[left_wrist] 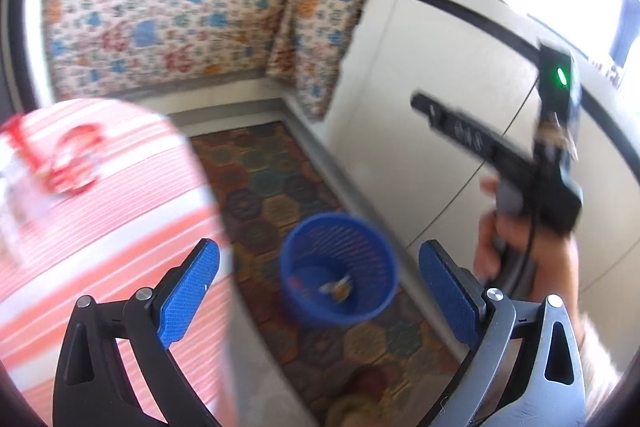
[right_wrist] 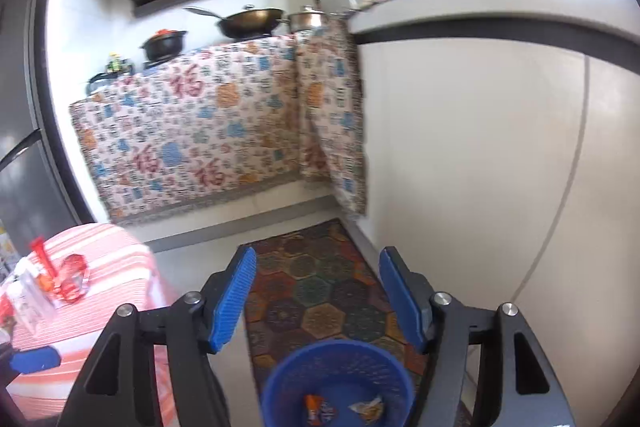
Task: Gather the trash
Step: 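Move both tools back over the table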
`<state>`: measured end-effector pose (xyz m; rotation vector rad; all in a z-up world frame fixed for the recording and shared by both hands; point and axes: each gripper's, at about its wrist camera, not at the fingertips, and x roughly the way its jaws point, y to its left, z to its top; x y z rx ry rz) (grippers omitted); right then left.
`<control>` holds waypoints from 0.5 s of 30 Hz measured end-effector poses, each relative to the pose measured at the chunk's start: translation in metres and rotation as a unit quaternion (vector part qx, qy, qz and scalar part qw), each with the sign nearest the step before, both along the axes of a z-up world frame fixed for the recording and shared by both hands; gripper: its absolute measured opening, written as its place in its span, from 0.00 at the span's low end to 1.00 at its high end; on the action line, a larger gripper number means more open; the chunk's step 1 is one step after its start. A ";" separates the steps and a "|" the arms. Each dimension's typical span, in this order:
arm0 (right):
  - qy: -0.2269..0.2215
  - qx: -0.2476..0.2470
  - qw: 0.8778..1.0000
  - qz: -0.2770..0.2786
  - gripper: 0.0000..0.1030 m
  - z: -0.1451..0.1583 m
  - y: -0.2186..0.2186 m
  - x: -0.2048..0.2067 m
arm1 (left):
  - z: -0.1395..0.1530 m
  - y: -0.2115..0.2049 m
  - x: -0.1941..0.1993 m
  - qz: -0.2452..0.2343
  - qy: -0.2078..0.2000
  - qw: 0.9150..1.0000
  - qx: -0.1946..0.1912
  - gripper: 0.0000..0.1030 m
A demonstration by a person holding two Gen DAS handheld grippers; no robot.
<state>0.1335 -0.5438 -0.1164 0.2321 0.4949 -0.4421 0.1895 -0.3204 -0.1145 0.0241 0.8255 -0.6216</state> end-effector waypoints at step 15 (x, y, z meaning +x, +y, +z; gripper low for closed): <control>0.045 0.008 0.966 0.255 0.65 -0.018 0.230 0.055 | -0.068 0.235 0.001 0.251 -0.004 0.957 0.148 0.97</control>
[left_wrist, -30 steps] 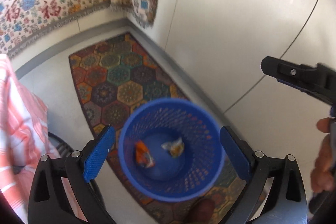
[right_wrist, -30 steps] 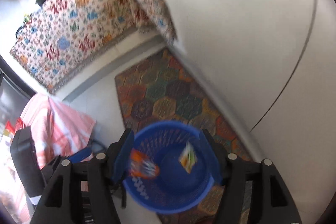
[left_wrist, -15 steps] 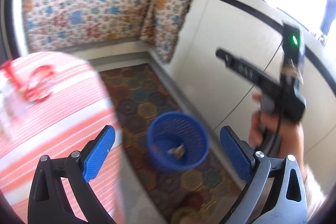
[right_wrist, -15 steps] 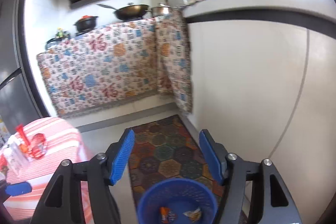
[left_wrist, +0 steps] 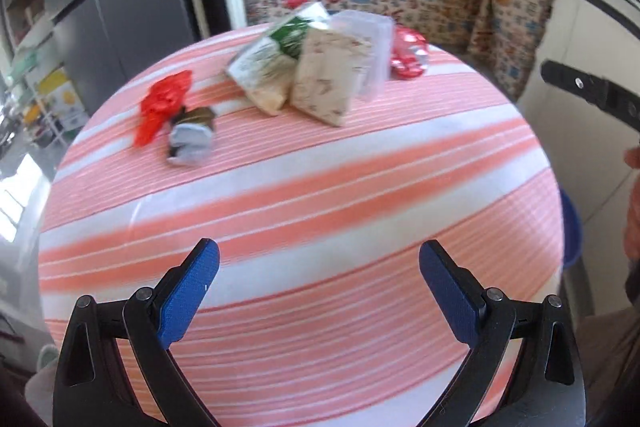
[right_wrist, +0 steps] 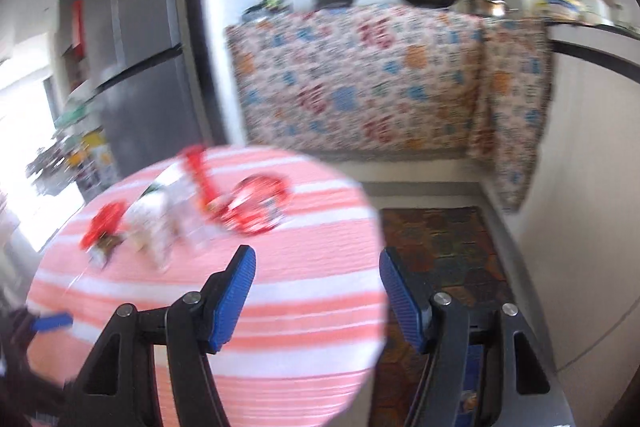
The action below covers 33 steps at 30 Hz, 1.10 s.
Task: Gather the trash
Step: 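Move both tools back over the table, then grasp the gold-wrapped packet with the left tool while the right tool grasps the folded paper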
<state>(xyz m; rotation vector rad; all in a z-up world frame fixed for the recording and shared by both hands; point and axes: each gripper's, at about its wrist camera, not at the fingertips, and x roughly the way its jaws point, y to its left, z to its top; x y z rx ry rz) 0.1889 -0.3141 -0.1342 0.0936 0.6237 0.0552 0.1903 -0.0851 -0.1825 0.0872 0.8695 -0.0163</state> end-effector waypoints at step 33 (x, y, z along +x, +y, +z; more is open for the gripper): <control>0.131 -0.058 0.979 0.147 0.65 -0.081 0.136 0.037 | -0.026 0.111 0.108 0.079 0.042 0.994 -0.065 0.60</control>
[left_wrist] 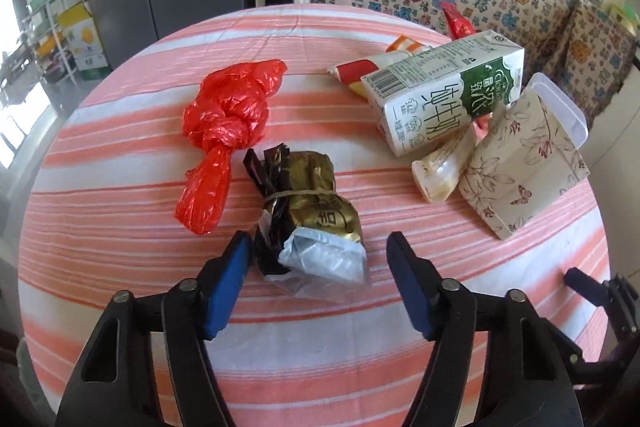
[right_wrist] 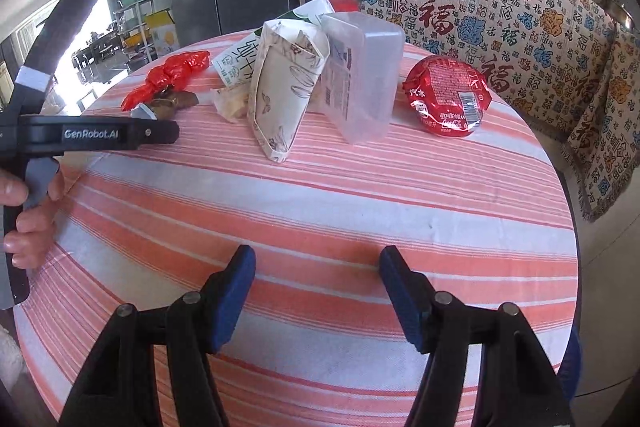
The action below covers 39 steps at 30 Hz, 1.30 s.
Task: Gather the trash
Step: 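Grasp the gold-wrapped packet with the left tool while the right tool grasps the folded paper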
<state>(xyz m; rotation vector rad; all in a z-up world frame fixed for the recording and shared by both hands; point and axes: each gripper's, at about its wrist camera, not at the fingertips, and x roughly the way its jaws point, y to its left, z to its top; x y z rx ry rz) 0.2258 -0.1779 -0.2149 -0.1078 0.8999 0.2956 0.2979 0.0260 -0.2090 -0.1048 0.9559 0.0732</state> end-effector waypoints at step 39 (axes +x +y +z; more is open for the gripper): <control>0.029 0.022 0.999 0.024 0.31 0.008 0.034 0.054 | -0.007 -0.009 -0.089 -0.045 -0.030 0.998 0.014 0.74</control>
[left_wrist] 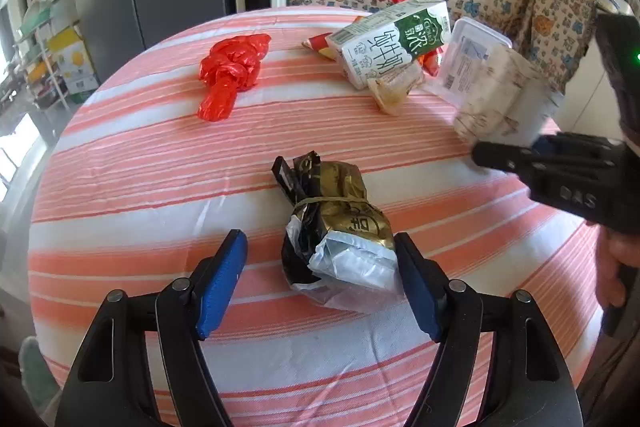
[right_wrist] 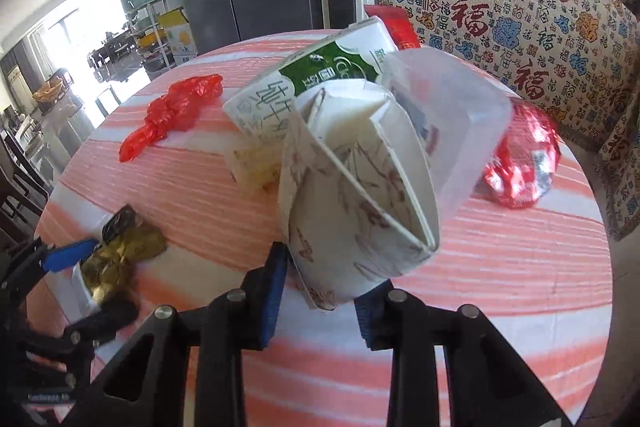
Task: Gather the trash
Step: 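Grasp the gold-wrapped packet with the left tool while the right tool grasps the folded paper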
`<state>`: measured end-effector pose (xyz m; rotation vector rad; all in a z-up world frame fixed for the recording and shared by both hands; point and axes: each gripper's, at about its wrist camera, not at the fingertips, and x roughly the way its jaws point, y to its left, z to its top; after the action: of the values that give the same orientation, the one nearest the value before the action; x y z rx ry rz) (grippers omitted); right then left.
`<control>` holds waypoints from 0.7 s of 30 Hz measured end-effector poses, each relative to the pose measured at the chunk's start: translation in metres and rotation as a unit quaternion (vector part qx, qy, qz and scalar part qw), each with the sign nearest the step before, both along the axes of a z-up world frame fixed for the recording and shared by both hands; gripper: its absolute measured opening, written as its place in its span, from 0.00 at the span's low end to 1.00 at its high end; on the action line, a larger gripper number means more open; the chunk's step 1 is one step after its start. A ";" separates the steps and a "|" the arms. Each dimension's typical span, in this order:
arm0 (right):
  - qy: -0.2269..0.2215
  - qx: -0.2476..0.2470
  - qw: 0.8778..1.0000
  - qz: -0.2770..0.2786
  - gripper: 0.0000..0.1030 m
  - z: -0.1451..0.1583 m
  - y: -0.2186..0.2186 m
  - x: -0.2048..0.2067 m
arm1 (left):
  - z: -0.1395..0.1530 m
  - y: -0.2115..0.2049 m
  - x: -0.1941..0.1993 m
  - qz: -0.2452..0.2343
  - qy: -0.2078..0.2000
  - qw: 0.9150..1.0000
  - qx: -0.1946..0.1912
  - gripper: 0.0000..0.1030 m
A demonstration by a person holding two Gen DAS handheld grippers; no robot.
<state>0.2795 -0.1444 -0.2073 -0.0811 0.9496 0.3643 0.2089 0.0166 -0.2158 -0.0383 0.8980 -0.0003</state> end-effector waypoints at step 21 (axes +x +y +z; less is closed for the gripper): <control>-0.041 -0.033 0.998 -0.016 0.58 -0.001 -0.019 -0.075 | 0.003 0.006 -0.010 0.002 0.003 1.000 -0.008 0.79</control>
<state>0.2048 -0.1637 -0.2084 -0.1404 0.8805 0.2975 0.1990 0.0228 -0.2132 -0.0561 0.9038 -0.0034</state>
